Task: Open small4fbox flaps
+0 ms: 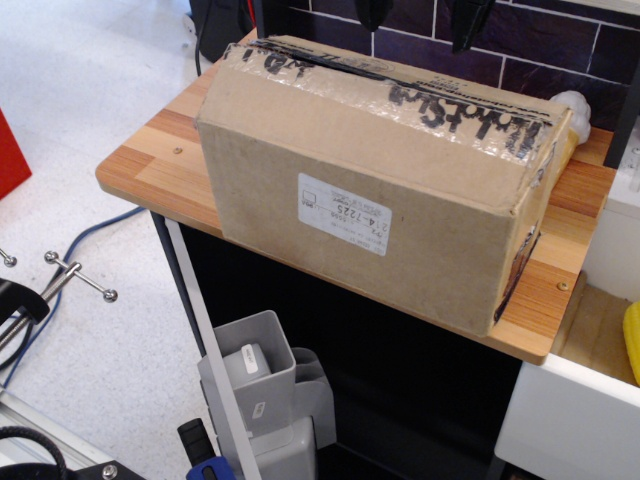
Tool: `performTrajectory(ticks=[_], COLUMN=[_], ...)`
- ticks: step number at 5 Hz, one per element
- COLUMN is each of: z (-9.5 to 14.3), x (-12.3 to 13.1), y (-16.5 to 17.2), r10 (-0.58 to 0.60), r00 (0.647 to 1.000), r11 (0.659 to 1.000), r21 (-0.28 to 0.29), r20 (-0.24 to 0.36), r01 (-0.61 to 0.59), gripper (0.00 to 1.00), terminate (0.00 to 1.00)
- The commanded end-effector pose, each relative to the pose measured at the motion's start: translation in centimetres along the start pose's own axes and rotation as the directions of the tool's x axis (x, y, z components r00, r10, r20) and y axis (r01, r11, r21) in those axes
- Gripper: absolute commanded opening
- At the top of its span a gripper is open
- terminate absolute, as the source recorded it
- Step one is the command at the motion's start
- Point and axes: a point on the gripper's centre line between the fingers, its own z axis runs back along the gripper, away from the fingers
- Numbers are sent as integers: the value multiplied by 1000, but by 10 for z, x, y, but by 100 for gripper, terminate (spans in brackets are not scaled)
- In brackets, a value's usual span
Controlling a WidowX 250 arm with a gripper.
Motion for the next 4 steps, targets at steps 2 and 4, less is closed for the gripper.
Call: performTrajectory(ticks=[2,4], z=[-8,-18], x=[-7,-11], y=[5,9], r10=[-3,-7], r00=[1000,1000], r11=[1000,1000], r21=[-1,-11], r20=[7,20], r01=[3,8], gripper=[100,100], terminate=[0,0])
